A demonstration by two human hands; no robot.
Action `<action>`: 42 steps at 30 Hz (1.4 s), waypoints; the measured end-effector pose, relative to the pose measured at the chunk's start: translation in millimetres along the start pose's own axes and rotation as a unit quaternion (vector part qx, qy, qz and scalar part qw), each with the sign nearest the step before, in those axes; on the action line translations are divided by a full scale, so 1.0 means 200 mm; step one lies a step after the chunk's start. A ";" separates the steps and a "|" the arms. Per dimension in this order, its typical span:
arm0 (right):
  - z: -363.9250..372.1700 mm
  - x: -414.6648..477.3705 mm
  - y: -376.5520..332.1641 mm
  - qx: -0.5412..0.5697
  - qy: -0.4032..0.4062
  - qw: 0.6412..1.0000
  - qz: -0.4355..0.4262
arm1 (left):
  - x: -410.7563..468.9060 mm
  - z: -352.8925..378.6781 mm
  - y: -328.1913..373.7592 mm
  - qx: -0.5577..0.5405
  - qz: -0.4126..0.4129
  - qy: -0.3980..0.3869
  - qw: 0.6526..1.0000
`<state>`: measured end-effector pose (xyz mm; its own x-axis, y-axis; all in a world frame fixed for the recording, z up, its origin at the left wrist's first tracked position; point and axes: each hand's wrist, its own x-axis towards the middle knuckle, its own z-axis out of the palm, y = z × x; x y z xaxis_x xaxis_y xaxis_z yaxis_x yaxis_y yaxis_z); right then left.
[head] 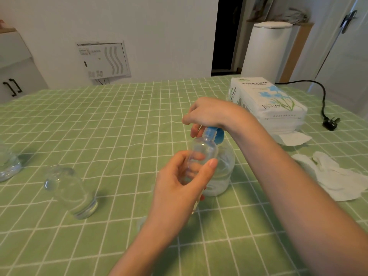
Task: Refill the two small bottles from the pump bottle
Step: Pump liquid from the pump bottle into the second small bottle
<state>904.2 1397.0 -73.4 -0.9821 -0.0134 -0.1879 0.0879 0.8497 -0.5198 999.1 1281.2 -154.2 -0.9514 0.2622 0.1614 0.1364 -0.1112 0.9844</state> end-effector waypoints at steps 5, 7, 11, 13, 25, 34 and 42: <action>-0.01 0.00 -0.01 -0.001 0.013 1.000 -0.007 | 0.00 0.00 0.01 0.007 0.003 -0.001 1.000; -0.02 -0.01 -0.02 0.000 0.023 1.000 -0.013 | 0.01 0.00 0.02 0.006 0.006 -0.004 1.000; -0.05 -0.01 -0.03 -0.020 0.031 0.999 -0.017 | 0.01 0.01 0.02 -0.002 0.004 -0.005 1.000; -0.05 -0.01 -0.03 -0.020 0.019 1.000 -0.014 | 0.01 0.00 0.03 0.001 0.006 -0.006 1.000; -0.01 -0.01 -0.01 -0.009 0.007 1.000 -0.003 | 0.00 0.00 0.01 0.004 -0.001 -0.001 1.000; -0.05 0.00 -0.04 -0.023 0.017 0.999 -0.023 | 0.01 0.01 0.03 -0.007 0.008 0.002 1.000; -0.02 -0.02 -0.03 -0.029 -0.003 1.000 0.003 | 0.00 0.00 0.02 -0.008 0.001 0.002 1.000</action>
<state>906.5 1395.1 -66.0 -0.9807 -0.0119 -0.1953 0.0829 0.8788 -0.4700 999.0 1281.5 -150.8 -0.9524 0.2581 0.1623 0.1333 -0.1263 0.9830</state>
